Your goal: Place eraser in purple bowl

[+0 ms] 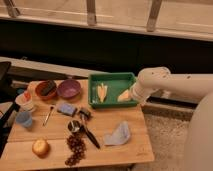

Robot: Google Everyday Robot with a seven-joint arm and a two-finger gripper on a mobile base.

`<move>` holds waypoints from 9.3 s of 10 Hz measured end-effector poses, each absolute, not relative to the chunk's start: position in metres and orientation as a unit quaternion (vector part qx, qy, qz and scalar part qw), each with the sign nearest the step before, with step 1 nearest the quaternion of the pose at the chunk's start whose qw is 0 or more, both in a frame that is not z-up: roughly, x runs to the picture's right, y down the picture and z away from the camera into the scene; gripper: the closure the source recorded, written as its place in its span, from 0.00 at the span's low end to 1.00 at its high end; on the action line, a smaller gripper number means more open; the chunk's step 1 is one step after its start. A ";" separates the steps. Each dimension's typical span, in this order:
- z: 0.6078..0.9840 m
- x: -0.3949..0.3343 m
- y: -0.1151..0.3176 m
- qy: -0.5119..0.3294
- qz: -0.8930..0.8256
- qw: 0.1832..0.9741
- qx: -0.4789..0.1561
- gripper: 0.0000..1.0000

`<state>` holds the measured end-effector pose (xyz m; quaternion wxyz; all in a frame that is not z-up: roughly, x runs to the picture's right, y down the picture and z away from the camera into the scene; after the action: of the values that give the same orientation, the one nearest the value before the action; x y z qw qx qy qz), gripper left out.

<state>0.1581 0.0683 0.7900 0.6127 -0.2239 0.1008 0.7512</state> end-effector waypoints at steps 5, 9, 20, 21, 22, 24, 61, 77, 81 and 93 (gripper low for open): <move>0.790 0.158 0.068 0.101 0.751 0.613 -0.224 0.21; 0.790 0.158 0.068 0.099 0.751 0.613 -0.223 0.21; 0.813 -0.033 -0.030 0.001 0.653 0.718 -0.240 0.21; 0.812 -0.065 -0.034 -0.013 0.633 0.733 -0.249 0.21; 0.811 -0.073 -0.034 -0.017 0.629 0.735 -0.252 0.21; 0.812 -0.068 -0.035 -0.015 0.630 0.736 -0.248 0.21; 0.901 -0.336 -0.069 -0.163 0.417 0.821 -0.355 0.21; 0.923 -0.336 -0.052 -0.182 0.432 0.789 -0.396 1.00; 0.895 -0.293 -0.073 -0.174 0.456 0.798 -0.352 1.00; 0.865 -0.158 -0.088 -0.176 0.607 0.726 -0.271 1.00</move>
<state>-0.1579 -0.0883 0.8653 0.7263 -0.2709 -0.1761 0.6067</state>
